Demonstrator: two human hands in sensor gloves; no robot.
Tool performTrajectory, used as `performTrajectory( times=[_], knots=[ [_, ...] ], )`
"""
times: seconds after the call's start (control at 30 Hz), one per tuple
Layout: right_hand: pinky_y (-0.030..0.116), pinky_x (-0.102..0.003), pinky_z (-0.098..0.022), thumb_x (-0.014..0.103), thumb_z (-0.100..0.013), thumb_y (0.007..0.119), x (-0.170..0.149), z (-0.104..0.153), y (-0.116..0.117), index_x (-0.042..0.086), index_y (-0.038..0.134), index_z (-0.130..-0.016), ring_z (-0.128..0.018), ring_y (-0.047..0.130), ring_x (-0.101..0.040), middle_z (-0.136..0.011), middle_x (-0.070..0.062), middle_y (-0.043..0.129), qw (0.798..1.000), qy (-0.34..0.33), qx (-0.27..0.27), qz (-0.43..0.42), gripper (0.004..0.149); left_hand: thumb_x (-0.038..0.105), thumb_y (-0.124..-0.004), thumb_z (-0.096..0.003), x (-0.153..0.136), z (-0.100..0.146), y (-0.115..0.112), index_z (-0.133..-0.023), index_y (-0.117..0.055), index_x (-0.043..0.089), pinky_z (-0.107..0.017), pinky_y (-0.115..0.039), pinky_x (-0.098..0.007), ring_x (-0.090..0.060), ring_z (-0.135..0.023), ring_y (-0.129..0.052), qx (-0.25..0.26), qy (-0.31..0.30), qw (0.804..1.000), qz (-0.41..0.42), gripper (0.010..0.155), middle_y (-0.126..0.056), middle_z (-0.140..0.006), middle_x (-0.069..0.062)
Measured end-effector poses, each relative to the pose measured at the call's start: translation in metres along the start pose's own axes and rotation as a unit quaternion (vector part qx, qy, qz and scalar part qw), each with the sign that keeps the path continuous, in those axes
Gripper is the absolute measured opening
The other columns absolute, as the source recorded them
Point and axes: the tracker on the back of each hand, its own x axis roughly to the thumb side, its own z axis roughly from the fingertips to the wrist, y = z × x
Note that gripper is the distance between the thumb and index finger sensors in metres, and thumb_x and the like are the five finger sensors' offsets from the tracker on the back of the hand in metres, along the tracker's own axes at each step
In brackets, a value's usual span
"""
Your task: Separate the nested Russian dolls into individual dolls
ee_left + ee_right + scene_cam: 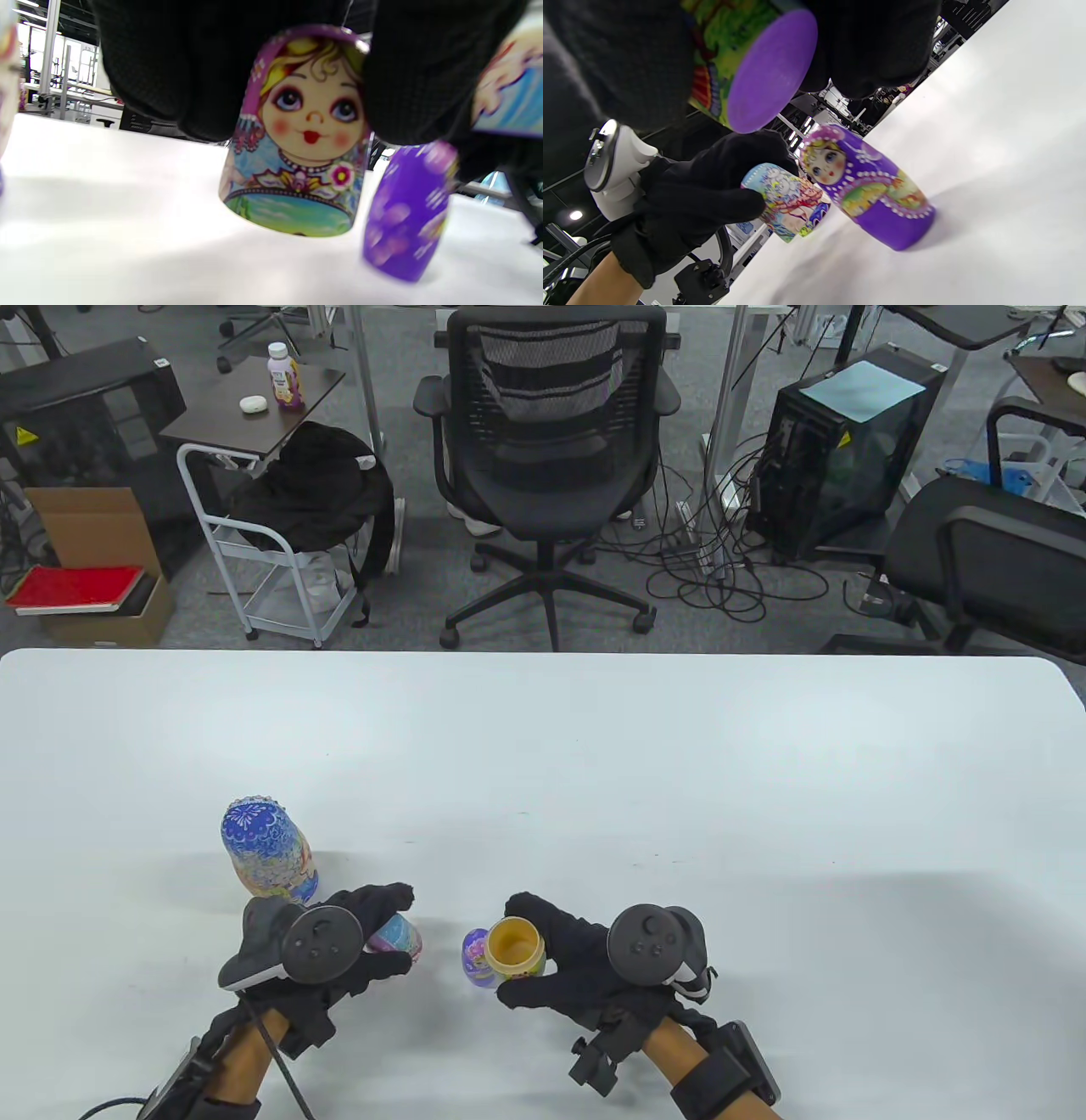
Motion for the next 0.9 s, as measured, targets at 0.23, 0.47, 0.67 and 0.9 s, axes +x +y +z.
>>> performTrajectory(
  times=[0.23,0.47,0.67,0.9],
  knots=[
    [0.080,-0.045,-0.061,0.051,-0.035,0.094,0.016,0.001,0.015,0.008,0.051,-0.107,-0.084,0.084,-0.043,-0.097,-0.023,0.080,0.999,-0.025,0.017,0.039,0.094,0.060,-0.087,-0.0465,0.037,0.020,0.040,-0.104,-0.068,0.018,-0.054,-0.088,-0.044,-0.028,-0.070,-0.100,0.096,-0.074,0.991,0.048,0.073,-0.088,-0.095,-0.014],
    [0.080,-0.045,-0.061,0.051,-0.035,0.094,0.026,0.003,0.026,0.008,0.051,-0.108,-0.084,0.084,-0.043,-0.097,-0.023,0.081,0.994,-0.045,0.038,0.094,0.095,0.059,-0.085,-0.0487,0.067,0.027,0.047,-0.105,-0.069,0.018,-0.055,-0.087,-0.045,-0.028,-0.071,-0.100,0.132,-0.131,0.981,0.057,0.071,-0.088,-0.096,-0.015],
    [0.081,-0.046,-0.060,0.051,-0.034,0.095,0.027,0.003,0.032,0.006,0.051,-0.107,-0.083,0.086,-0.044,-0.096,-0.024,0.082,0.993,-0.048,0.052,0.096,0.096,0.057,-0.084,-0.0500,0.075,0.022,0.035,-0.107,-0.066,0.019,-0.057,-0.086,-0.046,-0.030,-0.074,-0.098,0.109,-0.141,0.982,0.063,0.071,-0.084,-0.099,-0.016],
    [0.081,-0.046,-0.059,0.050,-0.034,0.095,0.021,0.001,0.030,0.005,0.051,-0.107,-0.082,0.086,-0.044,-0.095,-0.024,0.083,0.995,-0.033,0.050,0.084,0.097,0.052,-0.081,-0.0526,0.078,0.016,0.025,-0.110,-0.061,0.018,-0.060,-0.083,-0.049,-0.034,-0.079,-0.094,0.103,-0.141,0.982,0.078,0.070,-0.078,-0.104,-0.020]
  ],
)
